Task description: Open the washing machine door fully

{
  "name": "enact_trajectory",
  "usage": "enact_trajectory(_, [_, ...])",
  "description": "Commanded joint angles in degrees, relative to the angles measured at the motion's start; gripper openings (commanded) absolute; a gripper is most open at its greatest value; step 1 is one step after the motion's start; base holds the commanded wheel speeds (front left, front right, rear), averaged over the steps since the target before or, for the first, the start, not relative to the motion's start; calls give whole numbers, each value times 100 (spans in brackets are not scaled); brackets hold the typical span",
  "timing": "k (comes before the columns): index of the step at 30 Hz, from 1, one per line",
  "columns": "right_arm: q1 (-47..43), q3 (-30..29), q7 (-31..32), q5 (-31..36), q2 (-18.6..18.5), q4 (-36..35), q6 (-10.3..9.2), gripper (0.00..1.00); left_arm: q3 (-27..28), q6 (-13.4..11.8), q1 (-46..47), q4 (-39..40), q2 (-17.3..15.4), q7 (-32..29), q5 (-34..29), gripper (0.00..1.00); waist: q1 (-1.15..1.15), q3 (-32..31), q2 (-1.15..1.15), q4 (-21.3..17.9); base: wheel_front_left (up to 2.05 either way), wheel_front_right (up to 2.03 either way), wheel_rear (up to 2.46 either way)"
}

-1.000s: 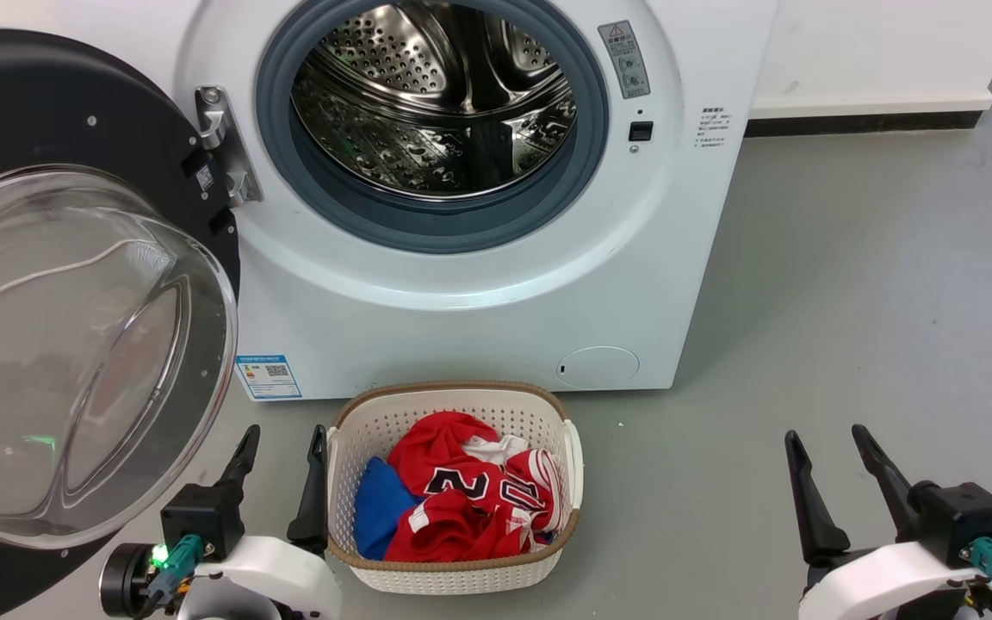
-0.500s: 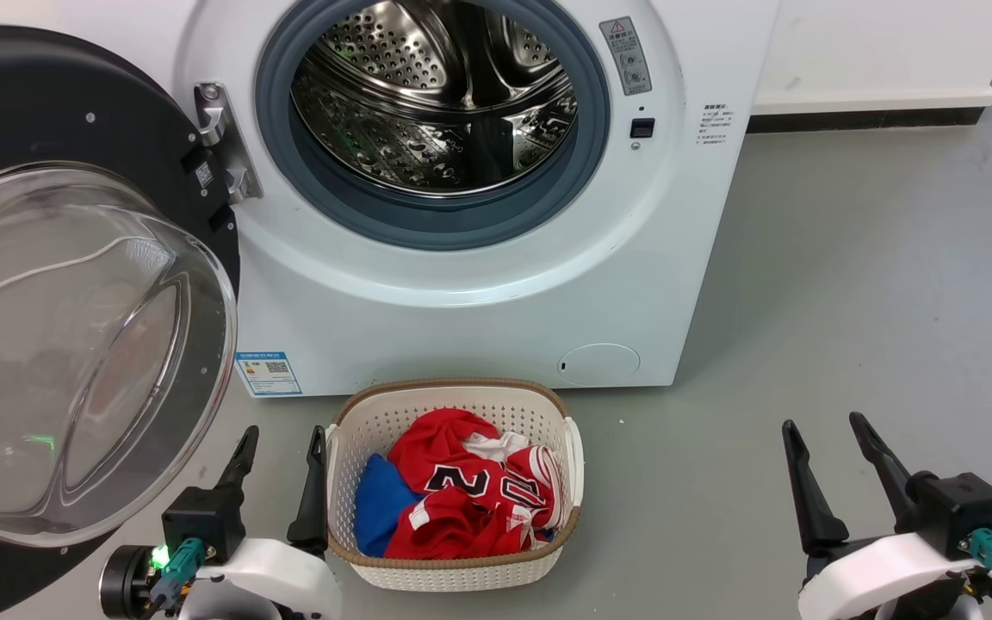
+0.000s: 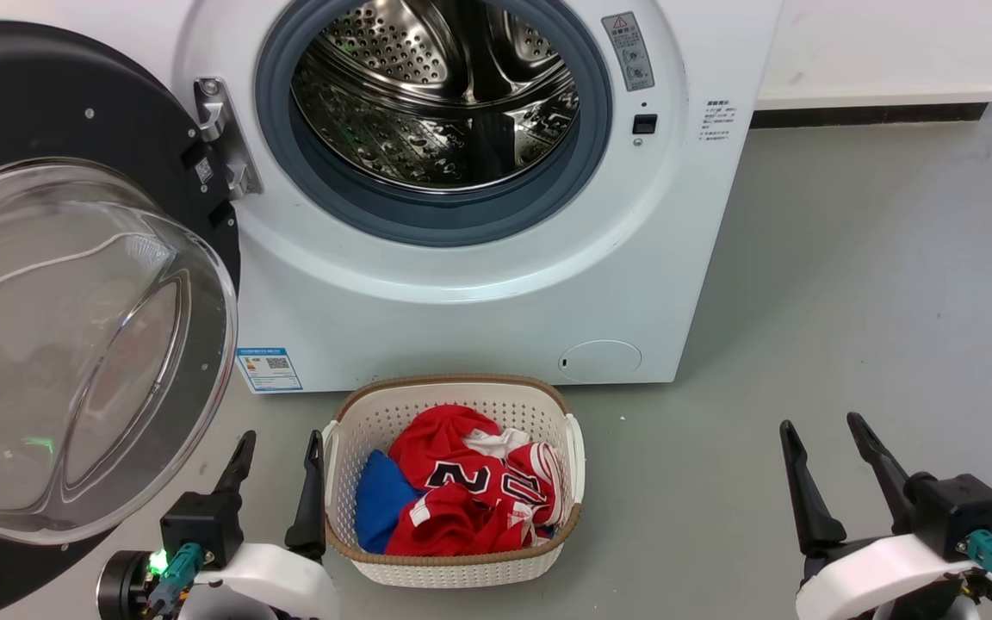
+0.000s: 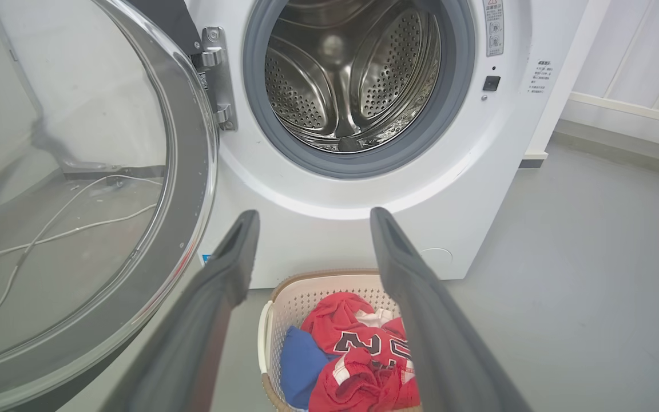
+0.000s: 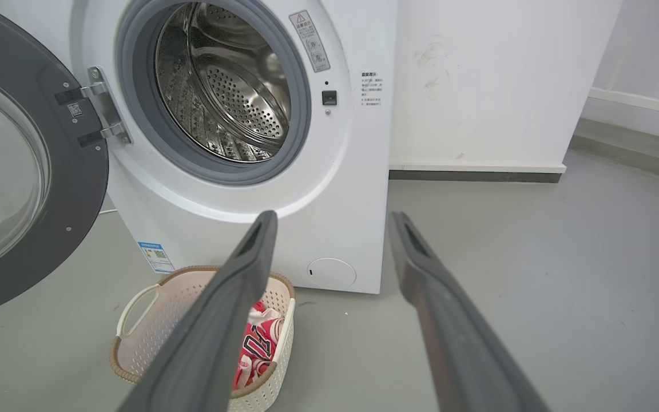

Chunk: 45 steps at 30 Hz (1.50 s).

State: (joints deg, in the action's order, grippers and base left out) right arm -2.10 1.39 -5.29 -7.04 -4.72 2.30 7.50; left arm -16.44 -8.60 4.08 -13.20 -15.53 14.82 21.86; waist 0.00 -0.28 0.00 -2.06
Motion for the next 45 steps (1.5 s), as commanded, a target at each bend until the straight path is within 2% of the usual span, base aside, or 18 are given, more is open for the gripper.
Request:
enact_trajectory(1, [-3,1,0,0,2,1,0,0,3,-2,-5,-1,0,0,1,0,0,2,0,2,0,0,0])
enact_trajectory(4, [-77,8,4,-43,6,119,0,0,-5,12,-68,-106,41,-21,47,0,0,3,0,4,0,0,0])
enact_trajectory(18, [105,-109,199,-1675,13,309,0,0,426,312,1,-111,265,-414,1363,0,0,8,0,27,0,0,0])
enact_trajectory(29, [216,-188,322,-2665,23,428,0,0,697,496,45,-103,408,-660,2169,0,0,11,0,43,0,0,0])
enact_trajectory(34, [301,-247,415,-3378,32,515,0,0,892,634,76,-95,507,-835,2754,0,0,14,0,56,0,0,0])
enact_trajectory(45, [391,-318,520,-4185,45,613,0,0,1112,785,100,-88,624,-1037,3417,0,0,18,0,72,0,0,0])
